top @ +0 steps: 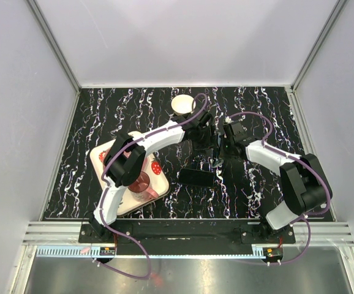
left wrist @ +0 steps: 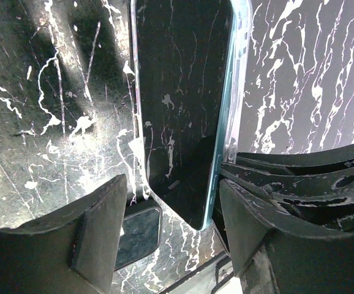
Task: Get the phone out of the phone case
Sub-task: Remove the phone case from the phone.
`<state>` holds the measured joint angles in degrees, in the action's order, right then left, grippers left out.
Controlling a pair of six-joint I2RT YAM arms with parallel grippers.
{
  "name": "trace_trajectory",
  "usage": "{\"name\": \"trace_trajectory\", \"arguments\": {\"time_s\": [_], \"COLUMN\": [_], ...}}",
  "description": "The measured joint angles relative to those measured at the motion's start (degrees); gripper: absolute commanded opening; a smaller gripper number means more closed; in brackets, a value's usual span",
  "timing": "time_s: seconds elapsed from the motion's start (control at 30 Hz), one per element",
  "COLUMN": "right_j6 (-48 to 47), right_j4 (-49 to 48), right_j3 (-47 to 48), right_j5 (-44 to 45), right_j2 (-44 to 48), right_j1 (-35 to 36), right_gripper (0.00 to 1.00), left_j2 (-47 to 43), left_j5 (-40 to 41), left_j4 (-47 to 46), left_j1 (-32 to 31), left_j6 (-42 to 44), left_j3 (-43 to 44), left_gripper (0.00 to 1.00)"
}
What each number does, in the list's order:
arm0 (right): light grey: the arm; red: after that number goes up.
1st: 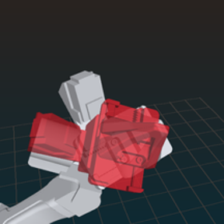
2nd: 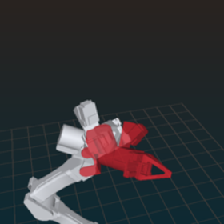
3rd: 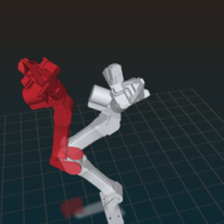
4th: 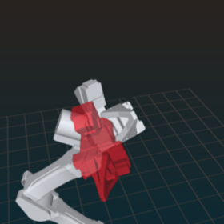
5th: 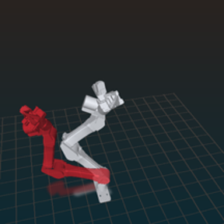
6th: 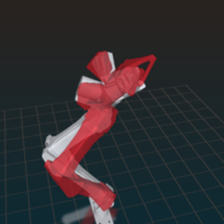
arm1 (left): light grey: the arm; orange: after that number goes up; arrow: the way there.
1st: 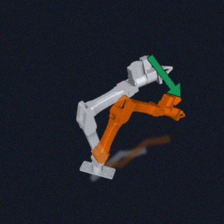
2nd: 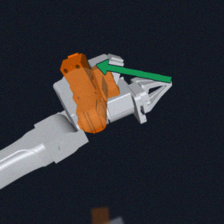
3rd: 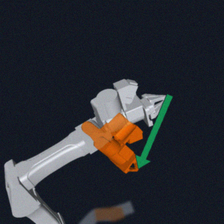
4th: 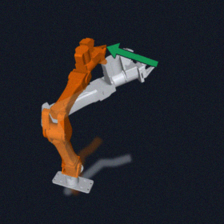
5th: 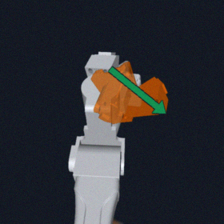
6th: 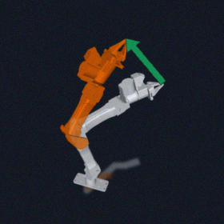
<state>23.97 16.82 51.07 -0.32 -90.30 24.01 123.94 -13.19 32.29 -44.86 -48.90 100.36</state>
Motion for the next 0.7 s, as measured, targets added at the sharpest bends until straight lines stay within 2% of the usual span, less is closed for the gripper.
{"name": "trace_trajectory", "arguments": {"time_s": [0.2, 0.43, 0.7], "right_j6": [-0.1, -0.2, -0.2], "right_j4": [0.1, 0.0, 0.1], "right_j3": [0.1, 0.1, 0.1], "right_j5": [0.7, 0.8, 1.1], "right_j2": [0.0, 0.0, 0.1], "right_j1": [0.0, 0.1, 0.1], "right_gripper": [0.00, 0.00, 0.00], "left_j2": [-0.7, -1.6, -2.7], "left_j5": [-0.4, 0.5, 8.0], "left_j4": [-3.1, -5.1, -5.4], "left_j1": [0.3, 0.1, -2.5], "left_j6": [-3.6, -4.1, 0.4], "left_j3": [-2.8, -4.5, -4.7], "left_gripper": [0.63, 0.63, 0.63]}}
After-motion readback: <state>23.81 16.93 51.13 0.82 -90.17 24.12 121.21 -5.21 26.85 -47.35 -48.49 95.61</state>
